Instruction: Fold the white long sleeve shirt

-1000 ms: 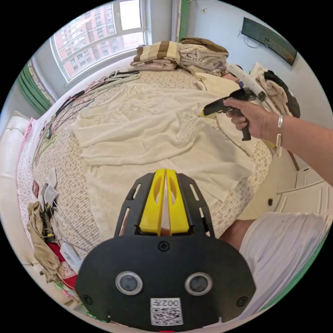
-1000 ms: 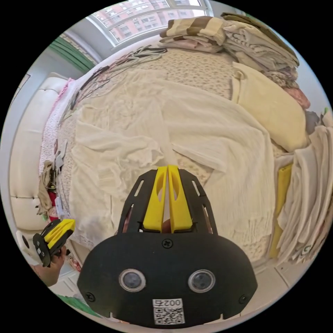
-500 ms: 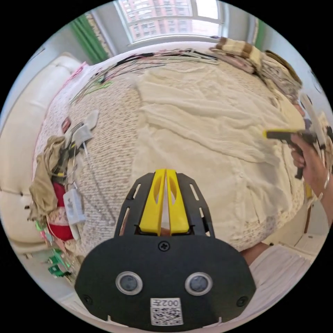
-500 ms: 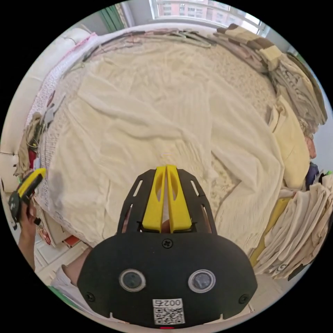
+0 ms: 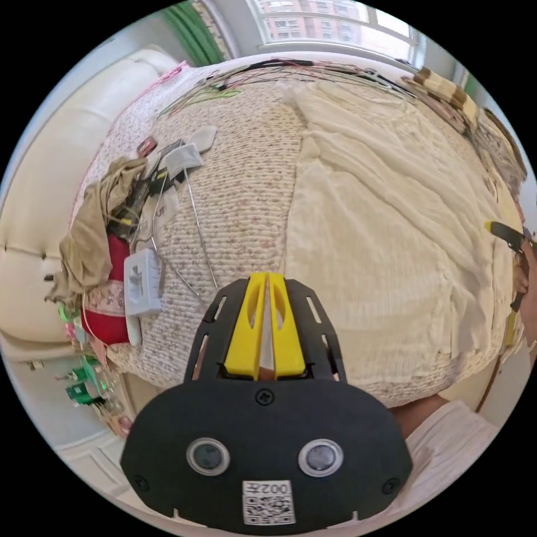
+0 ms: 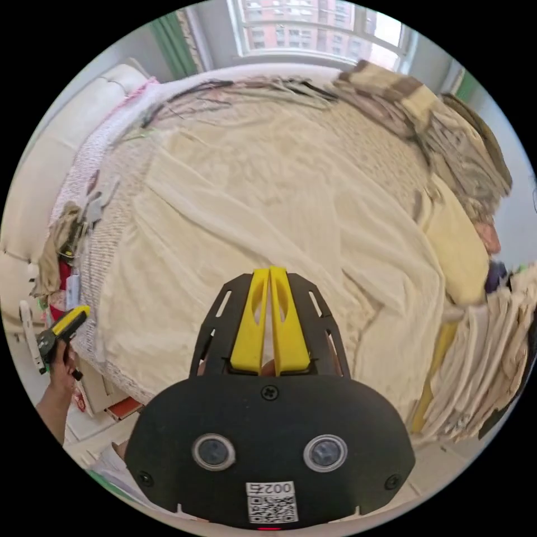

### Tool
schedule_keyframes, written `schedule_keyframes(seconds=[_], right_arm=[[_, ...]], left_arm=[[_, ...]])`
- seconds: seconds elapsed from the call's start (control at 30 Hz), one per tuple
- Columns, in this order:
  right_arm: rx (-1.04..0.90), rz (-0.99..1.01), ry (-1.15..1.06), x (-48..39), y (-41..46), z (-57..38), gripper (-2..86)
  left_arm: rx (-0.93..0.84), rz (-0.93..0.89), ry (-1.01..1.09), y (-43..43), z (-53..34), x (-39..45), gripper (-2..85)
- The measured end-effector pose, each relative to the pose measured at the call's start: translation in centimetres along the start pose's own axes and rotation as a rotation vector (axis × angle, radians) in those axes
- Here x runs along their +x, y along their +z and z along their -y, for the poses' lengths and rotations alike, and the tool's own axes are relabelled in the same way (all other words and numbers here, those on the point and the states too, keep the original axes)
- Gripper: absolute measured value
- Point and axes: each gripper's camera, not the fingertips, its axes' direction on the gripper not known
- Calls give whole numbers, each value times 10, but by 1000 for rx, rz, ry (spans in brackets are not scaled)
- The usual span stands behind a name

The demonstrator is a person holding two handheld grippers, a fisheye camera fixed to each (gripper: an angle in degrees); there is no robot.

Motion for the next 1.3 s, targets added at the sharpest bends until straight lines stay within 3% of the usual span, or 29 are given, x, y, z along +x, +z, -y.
schedule_keyframes(seconds=[0.17, 0.37, 0.5, 0.67, 0.87, 1.0, 1.17, 1.3], right_arm=[[135, 185, -186, -97, 12, 102, 48], [51, 201, -328, -200, 76, 214, 93], [-63, 123, -380, -244, 122, 254, 85], [-96, 94, -452, -293, 137, 277, 0], [-94, 149, -382, -315, 133, 309, 2], [-126, 7, -439, -325, 140, 308, 38], [46, 83, -378, -305, 62, 290, 86], [162, 101, -388, -273, 3, 242, 77]], left_arm=[[9, -155, -47, 5, 7, -22, 19], [-59, -252, -44, 21, 11, -34, 68], [-95, -255, -23, 37, 10, -39, 58], [-125, -249, -40, 46, 17, -49, -1], [-102, -267, -149, 43, 16, -78, -9], [-114, -309, -140, 51, 18, -89, -4], [-99, -340, -159, 53, 23, -107, 30], [-93, -424, -356, 57, 8, -144, 33]])
